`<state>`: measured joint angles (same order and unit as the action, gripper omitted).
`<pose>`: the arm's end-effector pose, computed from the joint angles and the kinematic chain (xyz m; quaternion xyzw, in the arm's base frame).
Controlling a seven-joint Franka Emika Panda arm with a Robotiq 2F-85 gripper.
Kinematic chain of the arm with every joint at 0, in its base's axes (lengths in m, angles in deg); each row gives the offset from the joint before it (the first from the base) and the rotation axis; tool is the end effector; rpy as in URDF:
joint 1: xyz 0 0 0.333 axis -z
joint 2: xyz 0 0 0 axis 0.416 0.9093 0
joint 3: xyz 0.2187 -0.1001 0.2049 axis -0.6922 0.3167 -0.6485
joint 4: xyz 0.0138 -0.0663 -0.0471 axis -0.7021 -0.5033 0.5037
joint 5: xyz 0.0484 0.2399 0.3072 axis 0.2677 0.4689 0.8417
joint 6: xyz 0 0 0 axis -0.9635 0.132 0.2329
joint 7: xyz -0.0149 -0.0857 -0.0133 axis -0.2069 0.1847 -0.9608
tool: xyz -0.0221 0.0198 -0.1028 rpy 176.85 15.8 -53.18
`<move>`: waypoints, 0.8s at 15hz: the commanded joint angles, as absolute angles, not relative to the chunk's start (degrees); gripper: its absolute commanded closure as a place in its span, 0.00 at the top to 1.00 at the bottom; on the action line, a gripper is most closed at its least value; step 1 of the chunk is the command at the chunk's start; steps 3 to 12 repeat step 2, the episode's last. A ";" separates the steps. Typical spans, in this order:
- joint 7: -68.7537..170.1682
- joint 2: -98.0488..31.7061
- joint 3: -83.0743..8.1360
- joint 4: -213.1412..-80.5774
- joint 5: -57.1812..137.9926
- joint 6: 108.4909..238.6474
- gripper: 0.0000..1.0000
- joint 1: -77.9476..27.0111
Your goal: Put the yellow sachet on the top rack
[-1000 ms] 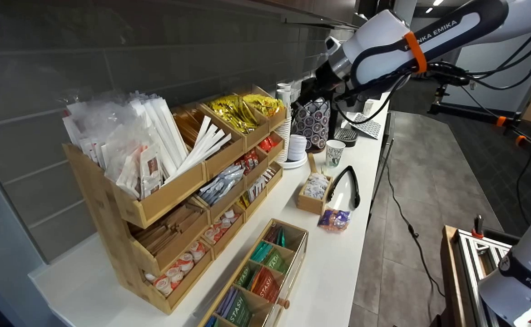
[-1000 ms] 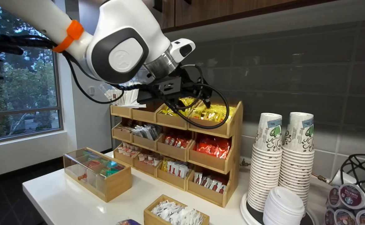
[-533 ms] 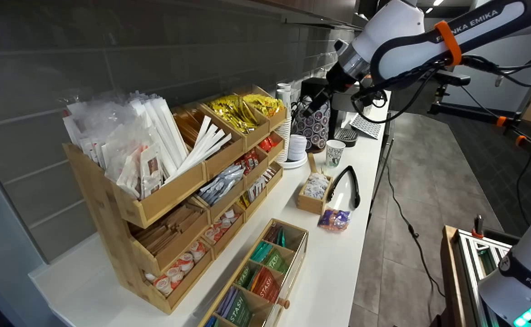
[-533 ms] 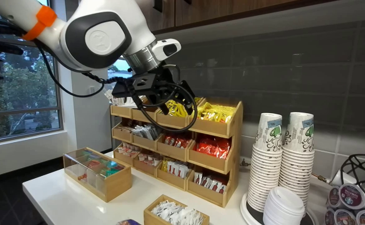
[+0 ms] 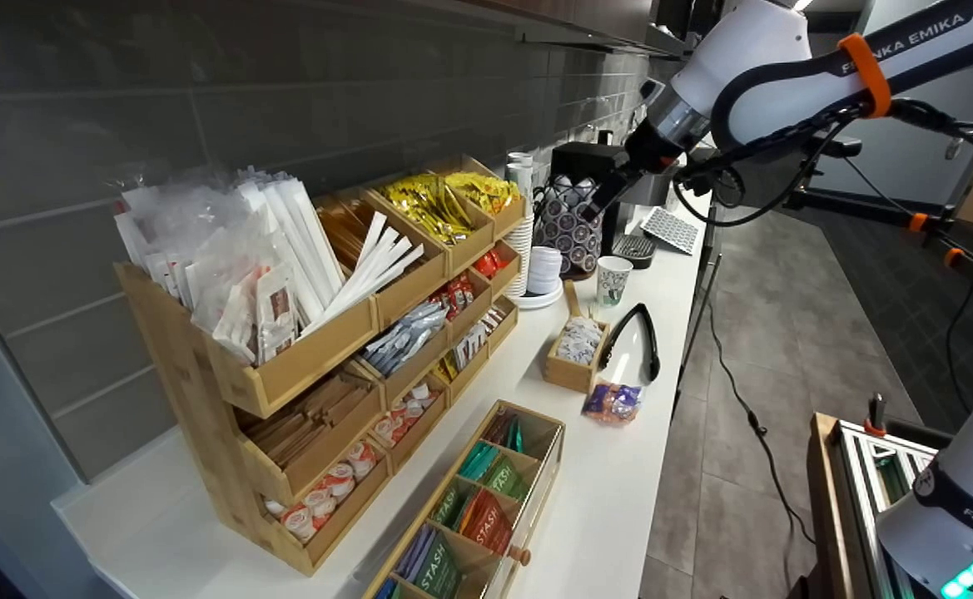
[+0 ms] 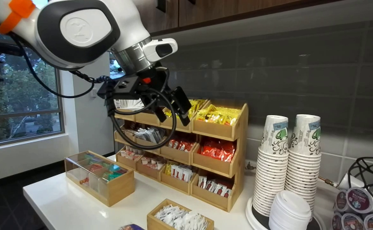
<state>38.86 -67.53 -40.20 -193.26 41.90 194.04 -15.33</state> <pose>0.4777 -0.0880 0.4930 0.9558 -0.0181 0.2891 0.0502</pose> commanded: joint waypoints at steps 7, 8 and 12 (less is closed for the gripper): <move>39.99 -68.06 -38.57 -193.76 40.78 193.84 1.00 -16.76; 39.99 -68.06 -38.57 -193.76 40.78 193.84 1.00 -16.76; 39.99 -68.06 -38.57 -193.76 40.78 193.84 1.00 -16.76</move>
